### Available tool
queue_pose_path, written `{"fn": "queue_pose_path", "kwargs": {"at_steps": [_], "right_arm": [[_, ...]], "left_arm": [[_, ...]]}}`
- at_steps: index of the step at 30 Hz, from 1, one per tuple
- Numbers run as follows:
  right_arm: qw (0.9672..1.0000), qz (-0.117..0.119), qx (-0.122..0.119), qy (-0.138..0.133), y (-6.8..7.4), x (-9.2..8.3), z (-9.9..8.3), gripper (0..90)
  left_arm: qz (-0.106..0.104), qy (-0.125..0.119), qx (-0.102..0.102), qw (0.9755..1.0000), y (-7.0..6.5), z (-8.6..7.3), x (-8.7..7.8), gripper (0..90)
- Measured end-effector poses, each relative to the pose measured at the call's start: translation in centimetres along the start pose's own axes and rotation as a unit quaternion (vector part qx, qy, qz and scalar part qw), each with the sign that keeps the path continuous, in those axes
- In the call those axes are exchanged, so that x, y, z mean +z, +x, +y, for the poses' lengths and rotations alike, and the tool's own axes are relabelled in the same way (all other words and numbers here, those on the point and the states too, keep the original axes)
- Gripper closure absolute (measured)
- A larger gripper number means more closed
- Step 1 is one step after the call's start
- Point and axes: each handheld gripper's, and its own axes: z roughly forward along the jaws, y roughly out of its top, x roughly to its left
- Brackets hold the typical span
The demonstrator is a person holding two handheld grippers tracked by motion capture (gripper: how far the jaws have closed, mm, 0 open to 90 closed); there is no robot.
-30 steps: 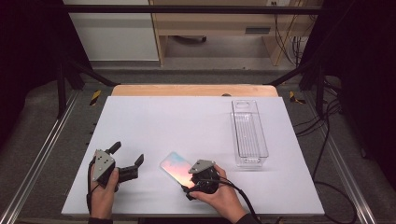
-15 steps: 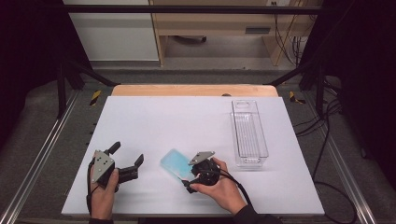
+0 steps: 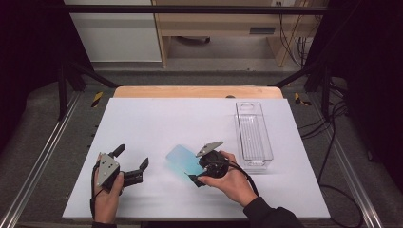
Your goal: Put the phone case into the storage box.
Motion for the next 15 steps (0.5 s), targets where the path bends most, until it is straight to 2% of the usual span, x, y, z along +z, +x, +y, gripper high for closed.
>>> {"fn": "queue_pose_path", "kwargs": {"at_steps": [9, 15], "right_arm": [[0.9999, -0.006, -0.003, 0.007, -1.3, -2.5, 1.7, 17.8], [0.9997, -0.013, -0.005, 0.020, -2.2, -3.8, 2.7, 17.8]], "left_arm": [[-0.007, -0.002, 0.020, 0.9998, -0.8, 0.3, 0.2, 2.5], [-0.018, -0.002, 0.039, 0.9991, -1.9, 0.7, 0.6, 2.3]]}}
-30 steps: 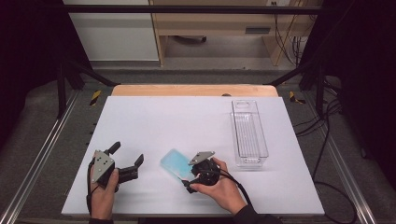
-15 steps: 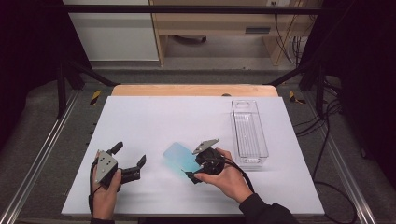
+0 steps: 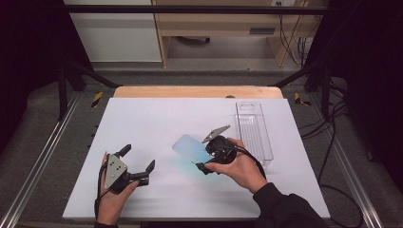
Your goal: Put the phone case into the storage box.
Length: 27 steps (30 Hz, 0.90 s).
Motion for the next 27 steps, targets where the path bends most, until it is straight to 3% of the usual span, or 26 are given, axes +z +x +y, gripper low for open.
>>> {"fn": "queue_pose_path", "kwargs": {"at_steps": [6, 15, 27], "right_arm": [[0.9999, -0.002, 0.004, 0.011, -1.1, -1.3, 0.8, 17.8], [0.9996, -0.008, -0.005, 0.028, -1.9, -3.2, 1.9, 17.8], [0.9992, 0.001, -0.008, 0.040, -2.5, -4.2, 2.5, 17.8]], "left_arm": [[-0.010, -0.003, 0.035, 0.9993, -1.1, 0.8, 0.9, 2.2], [-0.027, -0.003, 0.066, 0.9975, -3.3, 2.2, 2.9, 2.1], [-0.065, -0.011, 0.123, 0.9903, -5.9, 4.3, 5.8, 2.0]]}}
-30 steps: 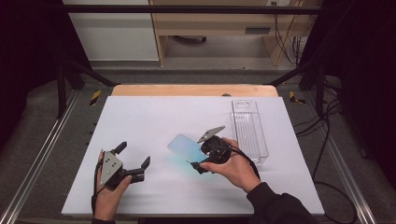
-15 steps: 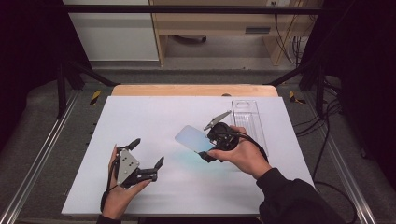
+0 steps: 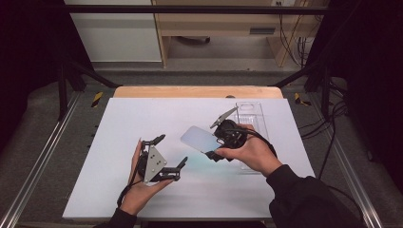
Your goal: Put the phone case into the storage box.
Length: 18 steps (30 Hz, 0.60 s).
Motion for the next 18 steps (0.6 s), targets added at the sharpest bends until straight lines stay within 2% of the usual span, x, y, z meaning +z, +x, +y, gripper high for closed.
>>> {"fn": "queue_pose_path", "kwargs": {"at_steps": [1, 5, 8, 11, 18], "right_arm": [[1.0000, 0.000, 0.000, 0.001, -0.1, 0.0, 0.0, 17.8], [1.0000, 0.003, 0.000, 0.005, -0.4, -0.2, 0.0, 17.8], [1.0000, 0.003, 0.005, 0.006, -0.8, -0.5, 0.1, 17.8], [1.0000, 0.000, 0.007, 0.006, -1.2, -0.6, 0.2, 17.8], [1.0000, -0.002, 0.007, 0.005, -1.5, -1.4, 0.7, 17.8]], "left_arm": [[-0.003, 0.001, 0.009, 1.0000, -0.1, 0.2, 0.3, 2.0], [-0.007, -0.005, 0.013, 0.9999, -0.3, 0.7, 1.2, 2.2], [-0.011, -0.014, 0.026, 0.9995, -0.3, 1.1, 2.0, 2.2], [-0.011, -0.021, 0.020, 0.9995, -0.3, 1.1, 2.5, 2.2], [-0.008, -0.014, 0.041, 0.9990, -1.1, 0.9, 2.8, 2.7]]}}
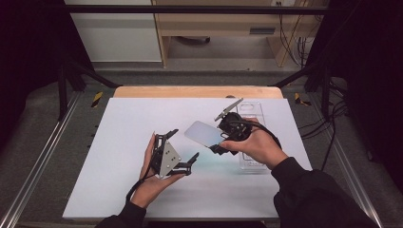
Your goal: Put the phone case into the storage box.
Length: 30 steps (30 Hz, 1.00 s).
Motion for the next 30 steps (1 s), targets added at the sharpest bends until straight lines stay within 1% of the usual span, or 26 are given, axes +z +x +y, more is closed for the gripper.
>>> {"fn": "queue_pose_path", "kwargs": {"at_steps": [2, 8, 10, 14, 17, 22, 24, 29, 30], "right_arm": [[1.0000, 0.000, 0.000, 0.002, 0.0, -0.2, 0.1, 17.8], [1.0000, 0.001, -0.003, 0.006, 0.3, -0.5, 0.5, 17.8], [1.0000, 0.001, -0.006, 0.006, 0.6, -0.6, 0.7, 17.8], [0.9999, 0.004, -0.009, 0.007, 0.9, -0.6, 1.1, 17.8], [0.9999, 0.007, -0.012, 0.010, 0.9, -0.4, 1.3, 17.8], [0.9998, 0.015, -0.012, 0.011, 1.0, 0.2, 1.4, 17.8], [0.9996, 0.018, -0.014, 0.013, 1.0, 0.4, 1.4, 17.8], [0.9996, 0.022, -0.012, 0.015, 1.1, 0.5, 1.6, 17.8], [0.9996, 0.022, -0.012, 0.015, 1.1, 0.6, 1.6, 17.7]], "left_arm": [[0.004, 0.004, 0.008, 1.0000, -0.2, 0.0, 0.0, 2.7], [0.009, 0.005, 0.016, 0.9998, -0.4, 0.2, -0.1, 3.6], [0.010, 0.008, 0.021, 0.9997, -0.4, 0.3, 0.0, 4.0], [0.013, 0.011, 0.030, 0.9994, -0.5, 0.3, 0.3, 5.3], [0.018, 0.015, 0.039, 0.9990, -0.6, 0.3, 0.6, 6.8], [0.024, 0.026, 0.066, 0.9972, -0.8, 0.1, 1.0, 9.8], [0.027, 0.027, 0.072, 0.9967, -0.9, 0.0, 1.1, 11.8], [0.026, 0.029, 0.084, 0.9957, -1.0, -0.1, 1.1, 15.9], [0.027, 0.031, 0.089, 0.9951, -1.1, 0.0, 1.1, 16.3]]}}
